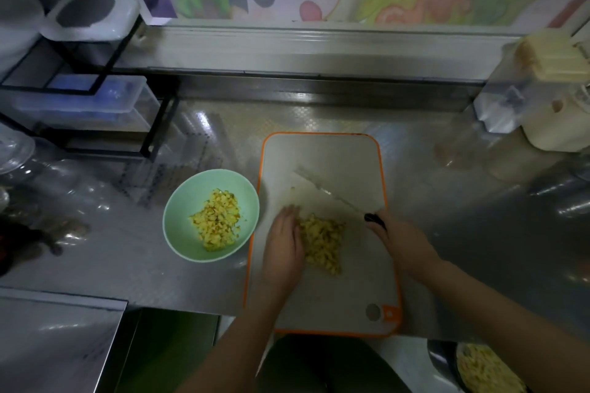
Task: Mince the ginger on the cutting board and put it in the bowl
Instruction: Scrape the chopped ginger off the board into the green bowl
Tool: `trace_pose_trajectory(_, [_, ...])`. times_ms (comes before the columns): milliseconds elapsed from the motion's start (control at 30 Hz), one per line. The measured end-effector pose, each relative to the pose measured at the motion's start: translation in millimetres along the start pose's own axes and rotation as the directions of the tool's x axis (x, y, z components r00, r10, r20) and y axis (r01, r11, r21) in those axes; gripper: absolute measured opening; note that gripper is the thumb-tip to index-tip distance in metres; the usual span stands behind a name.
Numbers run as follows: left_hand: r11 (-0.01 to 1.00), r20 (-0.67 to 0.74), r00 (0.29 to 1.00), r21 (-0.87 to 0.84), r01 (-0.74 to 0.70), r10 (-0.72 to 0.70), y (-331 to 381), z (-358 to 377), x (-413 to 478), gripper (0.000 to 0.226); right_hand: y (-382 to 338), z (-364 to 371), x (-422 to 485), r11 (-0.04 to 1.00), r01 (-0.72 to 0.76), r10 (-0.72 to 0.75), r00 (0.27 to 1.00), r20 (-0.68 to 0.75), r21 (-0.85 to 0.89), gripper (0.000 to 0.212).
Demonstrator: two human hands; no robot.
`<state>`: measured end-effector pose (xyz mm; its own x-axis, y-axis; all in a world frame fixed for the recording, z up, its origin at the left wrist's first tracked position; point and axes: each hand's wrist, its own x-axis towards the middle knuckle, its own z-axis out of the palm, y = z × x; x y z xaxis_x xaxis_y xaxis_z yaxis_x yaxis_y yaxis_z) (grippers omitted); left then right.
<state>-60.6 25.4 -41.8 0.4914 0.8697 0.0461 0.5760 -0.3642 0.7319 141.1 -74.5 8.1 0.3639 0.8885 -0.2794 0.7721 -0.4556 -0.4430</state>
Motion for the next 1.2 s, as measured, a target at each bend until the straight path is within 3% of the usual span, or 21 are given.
trace_pose_trajectory(200, [0.990,0.187,0.982,0.144,0.012,-0.039,-1,-2,58,0.048,-12,3,6,0.995,-0.069,0.066,0.997,-0.043,-0.067,0.029])
trace_pose_trajectory(300, [0.997,0.289,0.957,0.076,-0.006,-0.017,-3,-1,63,0.043,-15,9,0,0.997,-0.060,0.059,0.998,-0.012,-0.044,0.031])
trace_pose_trajectory(567, [0.998,0.226,0.973,-0.046,-0.044,0.053,3,-3,11,0.029,-8,15,-33,0.999,0.037,-0.035,0.995,0.090,-0.011,0.023])
trace_pose_trajectory(667, [0.996,0.132,0.989,-0.070,-0.060,0.069,0,-6,1,0.037,-4,14,-40,0.991,-0.014,0.009,0.999,0.038,0.135,0.021])
trace_pose_trajectory(767, [0.997,0.054,0.998,-0.067,0.022,-0.018,-6,-4,-2,0.041,-2,14,-46,0.894,-0.122,0.182,0.978,-0.100,0.431,0.023])
trace_pose_trajectory(900, [0.988,0.074,0.991,-0.106,0.117,-0.109,-8,3,-5,0.039,2,18,-60,0.691,-0.278,0.430,0.900,-0.071,0.667,0.042])
trace_pose_trajectory(1033, [0.975,0.034,0.988,-0.164,0.151,-0.147,-4,11,-8,0.038,14,32,-74,0.622,-0.365,0.492,0.871,0.017,0.693,0.051])
trace_pose_trajectory(1200, [0.961,-0.003,0.985,-0.219,0.167,-0.172,6,18,-15,0.036,4,50,-94,0.523,-0.350,0.459,0.884,0.089,0.777,0.047])
